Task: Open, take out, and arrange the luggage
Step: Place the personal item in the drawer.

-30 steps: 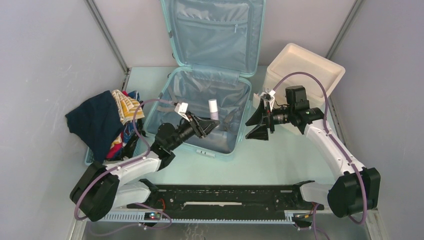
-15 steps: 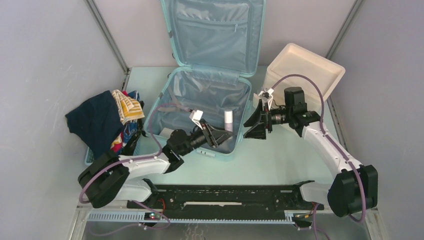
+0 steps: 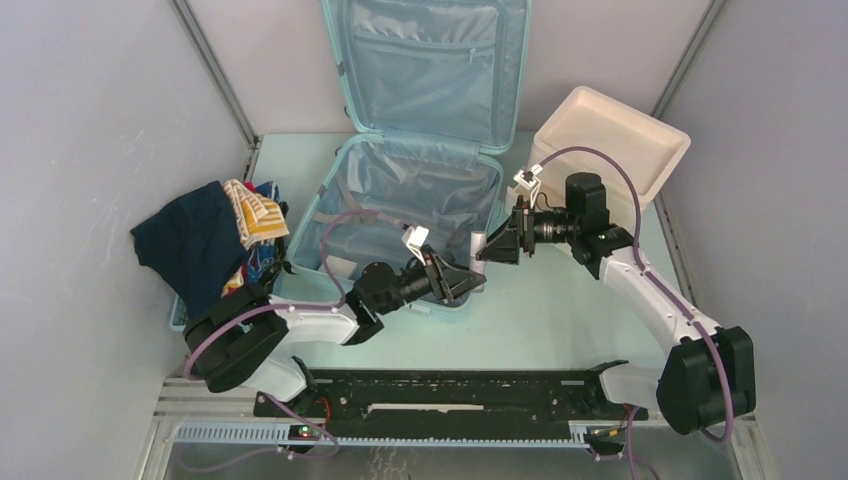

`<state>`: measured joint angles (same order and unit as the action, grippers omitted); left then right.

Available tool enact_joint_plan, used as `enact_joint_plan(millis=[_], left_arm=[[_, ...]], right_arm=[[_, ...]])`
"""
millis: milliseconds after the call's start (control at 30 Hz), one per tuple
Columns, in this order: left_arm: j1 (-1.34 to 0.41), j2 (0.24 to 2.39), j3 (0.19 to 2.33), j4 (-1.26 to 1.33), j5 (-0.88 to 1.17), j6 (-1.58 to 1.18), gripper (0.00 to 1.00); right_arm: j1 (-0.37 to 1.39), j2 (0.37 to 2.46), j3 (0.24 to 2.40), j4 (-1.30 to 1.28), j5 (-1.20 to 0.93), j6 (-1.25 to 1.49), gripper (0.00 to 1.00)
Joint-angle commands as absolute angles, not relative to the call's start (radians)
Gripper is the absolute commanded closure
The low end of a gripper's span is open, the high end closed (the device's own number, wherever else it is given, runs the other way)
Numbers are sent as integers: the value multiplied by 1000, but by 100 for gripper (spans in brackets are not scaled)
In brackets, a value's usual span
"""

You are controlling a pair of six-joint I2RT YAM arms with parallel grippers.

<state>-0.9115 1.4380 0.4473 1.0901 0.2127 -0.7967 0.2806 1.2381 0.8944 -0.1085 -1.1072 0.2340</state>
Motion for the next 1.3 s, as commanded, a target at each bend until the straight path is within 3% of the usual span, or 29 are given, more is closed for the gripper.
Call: enact_joint_plan(millis=[0, 100, 133, 233, 467, 533, 733, 767, 800, 833, 1067, 1267], left_arm=[[-929, 1446, 518, 1198, 206, -814, 100], [-933, 1448, 522, 1198, 206, -815, 100], [-935, 1449, 524, 1199, 206, -815, 100], [-936, 1451, 526, 1200, 205, -816, 100], [-937, 1456, 522, 1205, 203, -812, 100], [-937, 1461, 522, 1206, 208, -811, 98], [-937, 1488, 533, 1204, 258, -806, 74], [-935, 1491, 534, 1203, 265, -803, 61], [-934, 1492, 533, 1202, 270, -800, 11], [-934, 1491, 533, 1202, 272, -797, 2], [-930, 1440, 517, 1124, 264, -744, 0], [-929, 1289, 486, 875, 194, -592, 0]], right_arm=[[310, 1253, 888, -64, -1100, 280, 18], [331, 1267, 888, -69, -1089, 276, 22], [336, 1271, 888, -68, -1089, 276, 27], [346, 1282, 889, -64, -1099, 277, 54], [348, 1284, 890, -60, -1122, 266, 100], [348, 1284, 895, -72, -1127, 256, 100], [347, 1280, 902, -86, -1133, 245, 100], [347, 1280, 903, -88, -1131, 242, 100], [347, 1279, 905, -92, -1131, 238, 100], [346, 1279, 906, -94, -1131, 235, 100], [334, 1271, 921, -127, -1132, 206, 100], [300, 1239, 942, -185, -1137, 137, 100]])
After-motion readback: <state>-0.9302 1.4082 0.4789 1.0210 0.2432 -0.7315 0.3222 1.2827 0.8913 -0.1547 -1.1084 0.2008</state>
